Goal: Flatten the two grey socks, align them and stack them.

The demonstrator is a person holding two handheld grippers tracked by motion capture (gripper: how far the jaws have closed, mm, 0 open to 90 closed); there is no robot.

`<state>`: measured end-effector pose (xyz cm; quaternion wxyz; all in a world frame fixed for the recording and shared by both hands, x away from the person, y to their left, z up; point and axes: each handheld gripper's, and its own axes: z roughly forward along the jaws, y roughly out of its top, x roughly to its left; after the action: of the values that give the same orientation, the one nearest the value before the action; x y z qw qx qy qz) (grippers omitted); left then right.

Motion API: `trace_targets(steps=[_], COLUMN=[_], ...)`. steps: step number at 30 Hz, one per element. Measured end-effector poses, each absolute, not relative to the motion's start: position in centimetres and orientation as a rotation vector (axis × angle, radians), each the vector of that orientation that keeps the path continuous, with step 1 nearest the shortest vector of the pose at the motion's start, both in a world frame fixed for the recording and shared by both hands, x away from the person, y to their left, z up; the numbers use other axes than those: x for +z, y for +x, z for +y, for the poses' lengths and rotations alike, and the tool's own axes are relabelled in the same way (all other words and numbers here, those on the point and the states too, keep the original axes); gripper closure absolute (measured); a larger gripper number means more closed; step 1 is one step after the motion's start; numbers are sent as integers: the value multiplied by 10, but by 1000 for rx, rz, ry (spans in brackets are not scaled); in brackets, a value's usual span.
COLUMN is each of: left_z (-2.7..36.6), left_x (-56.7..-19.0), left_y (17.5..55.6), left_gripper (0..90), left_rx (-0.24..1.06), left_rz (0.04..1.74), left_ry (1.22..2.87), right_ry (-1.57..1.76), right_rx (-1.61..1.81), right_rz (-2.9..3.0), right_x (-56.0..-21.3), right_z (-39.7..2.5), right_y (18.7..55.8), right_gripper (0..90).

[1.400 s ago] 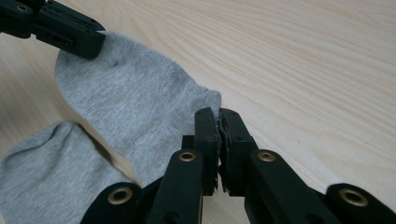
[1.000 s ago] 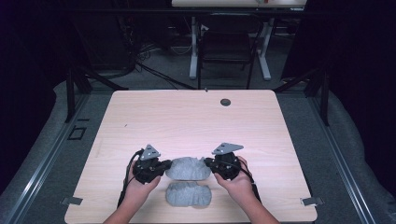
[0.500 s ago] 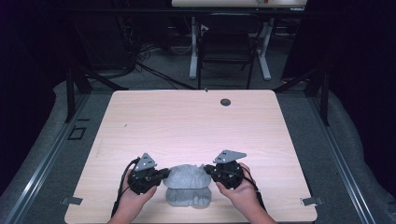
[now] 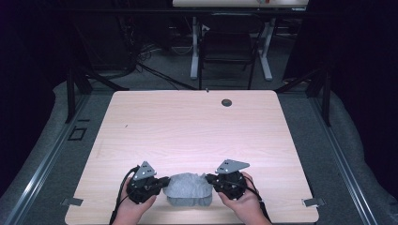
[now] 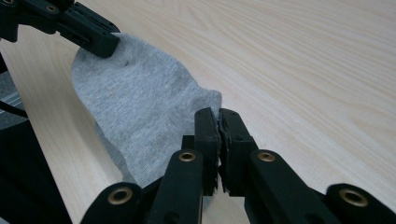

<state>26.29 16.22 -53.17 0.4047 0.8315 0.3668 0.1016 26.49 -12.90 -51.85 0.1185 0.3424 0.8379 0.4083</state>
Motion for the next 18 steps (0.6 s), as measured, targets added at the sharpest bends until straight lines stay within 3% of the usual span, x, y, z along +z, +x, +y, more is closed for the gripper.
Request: trace_targets(steps=[18], left_z=[157], left_x=[-549], left_y=[258], left_gripper=[865], left_rx=[247], left_rz=[917], left_ry=[2149], right_ry=[1027], right_rx=[1162], right_rz=[2480], right_x=[-536], right_z=[-130], right_y=[258], right_gripper=[865])
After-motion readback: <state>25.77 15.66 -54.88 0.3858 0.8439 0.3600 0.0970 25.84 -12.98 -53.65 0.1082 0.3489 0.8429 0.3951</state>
